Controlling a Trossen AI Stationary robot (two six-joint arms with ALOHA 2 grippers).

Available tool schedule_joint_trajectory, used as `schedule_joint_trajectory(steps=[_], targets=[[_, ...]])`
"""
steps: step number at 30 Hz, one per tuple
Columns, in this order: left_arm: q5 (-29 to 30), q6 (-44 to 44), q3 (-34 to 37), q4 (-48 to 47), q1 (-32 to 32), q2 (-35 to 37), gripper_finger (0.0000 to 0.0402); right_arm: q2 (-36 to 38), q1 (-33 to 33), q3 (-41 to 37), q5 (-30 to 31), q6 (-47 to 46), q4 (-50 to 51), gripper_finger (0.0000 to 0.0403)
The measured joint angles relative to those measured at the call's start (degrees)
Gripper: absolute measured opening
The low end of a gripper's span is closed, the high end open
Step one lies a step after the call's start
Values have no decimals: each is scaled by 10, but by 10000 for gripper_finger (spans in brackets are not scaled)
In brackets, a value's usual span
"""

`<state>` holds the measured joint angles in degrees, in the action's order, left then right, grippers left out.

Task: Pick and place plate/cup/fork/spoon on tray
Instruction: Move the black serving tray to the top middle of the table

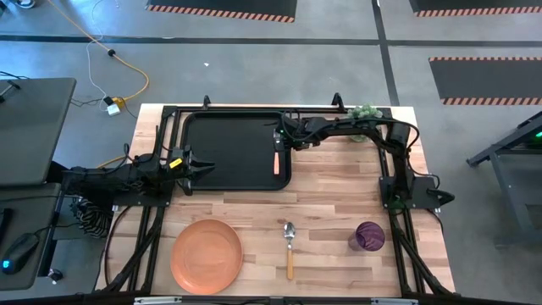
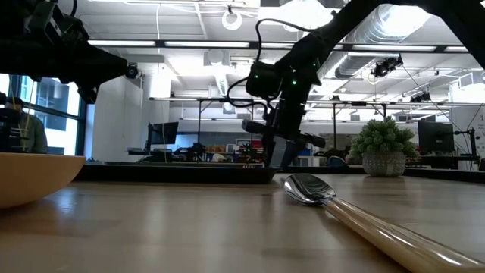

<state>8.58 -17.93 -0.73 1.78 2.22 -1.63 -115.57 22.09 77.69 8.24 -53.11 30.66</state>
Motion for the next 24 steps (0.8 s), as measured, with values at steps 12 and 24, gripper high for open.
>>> schedule_joint_trajectory(steps=[12, 24], targets=[[0, 0, 0, 0, 0, 0, 64, 0, 0, -1, 1, -9, -3, 153], [0, 0, 0, 0, 0, 0, 64, 0, 0, -1, -10, -9, -7, 91]])
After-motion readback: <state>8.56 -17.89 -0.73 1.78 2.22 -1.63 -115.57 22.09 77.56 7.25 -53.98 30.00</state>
